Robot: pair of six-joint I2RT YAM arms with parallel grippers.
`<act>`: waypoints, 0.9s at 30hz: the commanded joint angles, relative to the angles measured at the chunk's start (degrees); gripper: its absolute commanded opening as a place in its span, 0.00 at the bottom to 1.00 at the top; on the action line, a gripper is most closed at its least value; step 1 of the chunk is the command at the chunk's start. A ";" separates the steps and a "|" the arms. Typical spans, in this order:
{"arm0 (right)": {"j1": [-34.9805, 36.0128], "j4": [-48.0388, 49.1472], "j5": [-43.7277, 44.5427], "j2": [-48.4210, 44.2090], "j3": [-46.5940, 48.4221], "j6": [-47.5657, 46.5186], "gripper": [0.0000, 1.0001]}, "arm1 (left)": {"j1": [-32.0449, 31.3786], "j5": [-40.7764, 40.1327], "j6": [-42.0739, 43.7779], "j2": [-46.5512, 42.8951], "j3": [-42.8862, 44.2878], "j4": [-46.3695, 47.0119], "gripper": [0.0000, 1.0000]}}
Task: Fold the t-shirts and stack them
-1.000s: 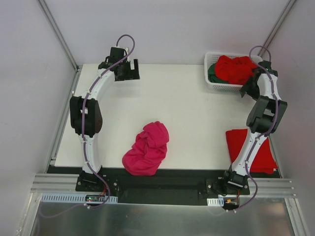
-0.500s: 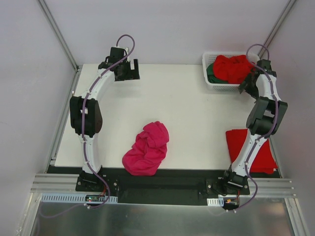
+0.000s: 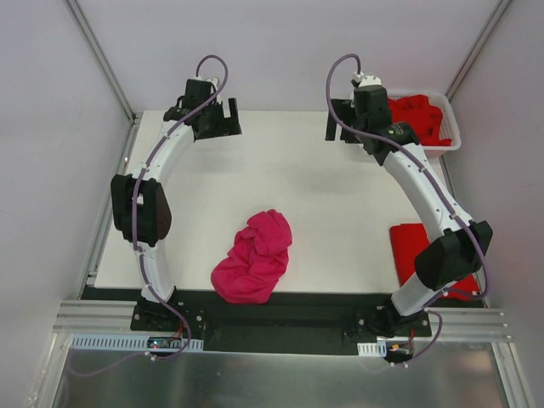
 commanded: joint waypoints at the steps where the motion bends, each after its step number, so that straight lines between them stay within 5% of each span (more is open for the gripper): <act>1: -0.40 -3.16 -11.62 1.63 -6.14 4.58 0.96 | -1.74 2.49 -4.76 -9.02 -5.39 -1.05 0.94; 7: 5.13 -8.26 -12.93 -1.52 -8.95 3.98 0.96 | -8.77 -3.58 -5.11 -22.11 -14.09 -5.61 0.88; 11: 14.62 -1.87 -8.65 -9.07 -16.77 1.25 0.96 | -12.97 0.21 -8.19 -35.78 -26.27 -9.48 0.86; 16: 18.48 0.69 -15.30 -8.92 -23.45 6.17 0.97 | -15.19 -10.40 -10.39 -52.76 -40.63 -13.26 0.85; 19: 24.10 3.24 -11.71 -8.40 -26.71 4.94 0.97 | -15.10 -10.17 -13.72 -59.62 -46.69 -15.46 0.83; 27: 28.08 17.22 -18.91 -1.11 -32.96 7.39 0.90 | -15.19 -10.68 -20.50 -65.27 -58.75 -15.82 0.83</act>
